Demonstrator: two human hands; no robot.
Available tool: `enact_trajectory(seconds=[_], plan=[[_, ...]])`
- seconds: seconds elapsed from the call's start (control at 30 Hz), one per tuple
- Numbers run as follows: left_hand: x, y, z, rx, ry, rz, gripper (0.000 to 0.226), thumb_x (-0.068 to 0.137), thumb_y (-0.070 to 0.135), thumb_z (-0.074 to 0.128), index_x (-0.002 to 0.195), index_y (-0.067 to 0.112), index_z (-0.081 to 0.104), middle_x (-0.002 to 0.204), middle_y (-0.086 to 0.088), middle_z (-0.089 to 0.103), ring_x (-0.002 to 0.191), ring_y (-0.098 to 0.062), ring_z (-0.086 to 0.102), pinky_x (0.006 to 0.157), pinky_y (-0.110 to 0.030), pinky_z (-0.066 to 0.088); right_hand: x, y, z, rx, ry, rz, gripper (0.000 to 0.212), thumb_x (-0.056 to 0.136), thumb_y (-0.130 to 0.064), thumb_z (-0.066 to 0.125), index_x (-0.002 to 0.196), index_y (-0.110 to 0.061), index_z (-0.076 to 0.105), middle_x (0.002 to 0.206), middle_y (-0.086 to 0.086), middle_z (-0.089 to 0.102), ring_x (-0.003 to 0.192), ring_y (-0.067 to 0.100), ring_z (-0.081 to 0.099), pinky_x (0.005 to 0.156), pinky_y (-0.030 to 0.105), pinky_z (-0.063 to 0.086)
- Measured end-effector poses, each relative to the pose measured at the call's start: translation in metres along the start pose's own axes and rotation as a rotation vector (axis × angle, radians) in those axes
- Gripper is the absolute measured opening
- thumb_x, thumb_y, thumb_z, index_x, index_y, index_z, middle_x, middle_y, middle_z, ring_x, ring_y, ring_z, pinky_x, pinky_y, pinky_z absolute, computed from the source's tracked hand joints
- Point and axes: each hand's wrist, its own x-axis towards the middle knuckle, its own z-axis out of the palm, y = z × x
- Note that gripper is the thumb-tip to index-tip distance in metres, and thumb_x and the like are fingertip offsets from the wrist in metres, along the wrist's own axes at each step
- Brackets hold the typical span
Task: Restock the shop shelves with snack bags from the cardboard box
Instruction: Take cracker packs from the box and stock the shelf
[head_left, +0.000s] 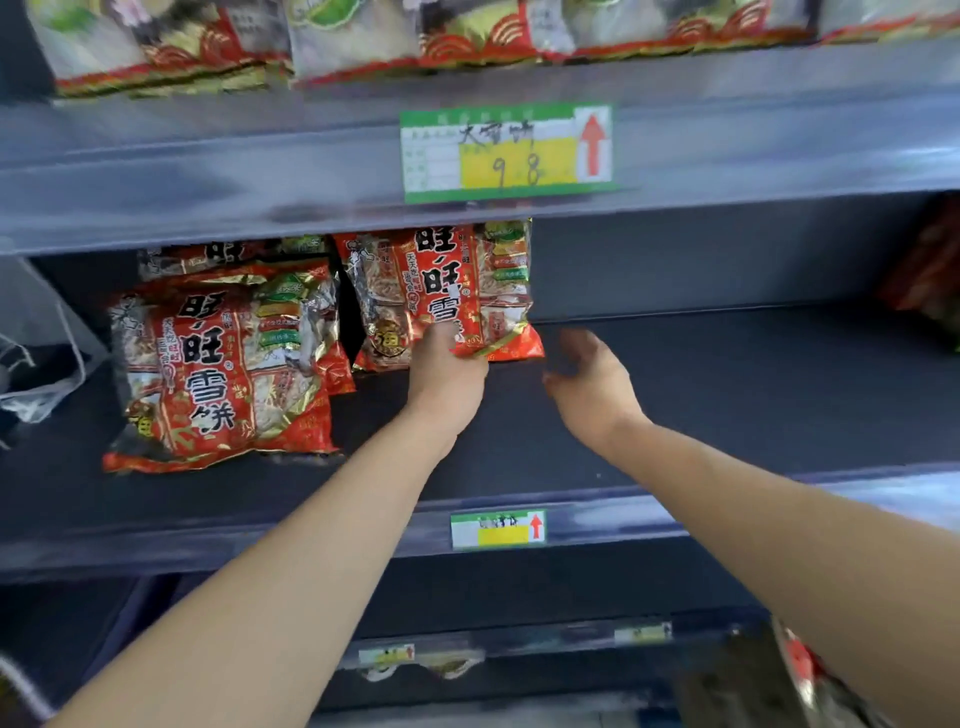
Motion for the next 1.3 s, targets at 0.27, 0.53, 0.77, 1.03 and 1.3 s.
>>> enact_trajectory(seconds=[0.27,0.53,0.77,1.03,1.3], plan=[[-0.156,0.065,0.093,-0.030,-0.383,-0.052,0.041,0.090,0.002,0.053,0.130,0.012,0.050,0.123,-0.004,0.053,0.100,-0.012,0.051,0.070,-0.016,0.041,-0.118,0.055,-0.151,-0.157,0.044,0.087,0.043,0.095,-0.012,0.052,0.137,-0.016,0.044,0.141,0.002,0.043,0.126,0.018,0.044,0.090,0.018,0.032],[-0.291,0.082,0.228,0.007,-0.737,-0.211,0.037,0.085,0.005,0.061,0.122,0.007,0.057,0.113,-0.014,0.062,0.093,-0.025,0.059,0.075,-0.027,0.042,-0.213,0.162,-0.291,-0.303,0.064,0.428,0.039,0.089,-0.009,0.054,0.128,-0.009,0.055,0.125,0.009,0.059,0.113,0.027,0.057,0.085,0.027,0.043],[-0.333,0.037,0.293,0.083,-0.826,-0.534,0.030,0.090,-0.002,0.055,0.068,0.015,0.043,0.078,-0.008,0.046,0.078,-0.018,0.046,0.069,-0.029,0.038,-0.246,0.232,-0.320,-0.319,-0.065,0.696,0.045,0.091,-0.018,0.059,0.132,-0.001,0.050,0.132,0.015,0.055,0.120,0.029,0.053,0.099,0.034,0.042],[-0.329,-0.014,0.332,0.176,-0.759,-0.661,0.046,0.087,0.006,0.060,0.130,-0.007,0.049,0.120,-0.023,0.059,0.102,-0.031,0.060,0.062,-0.027,0.041,-0.240,0.289,-0.320,-0.304,-0.078,0.883,0.040,0.092,-0.021,0.058,0.124,0.002,0.055,0.126,0.016,0.058,0.117,0.030,0.055,0.096,0.035,0.045],[-0.329,-0.040,0.344,0.406,-0.822,-0.748,0.042,0.091,0.009,0.058,0.130,0.007,0.046,0.124,-0.013,0.054,0.111,-0.027,0.054,0.083,-0.035,0.048,-0.234,0.318,-0.309,-0.418,-0.431,0.955,0.040,0.092,-0.020,0.058,0.127,0.000,0.054,0.133,0.017,0.054,0.125,0.030,0.050,0.097,0.032,0.041]])
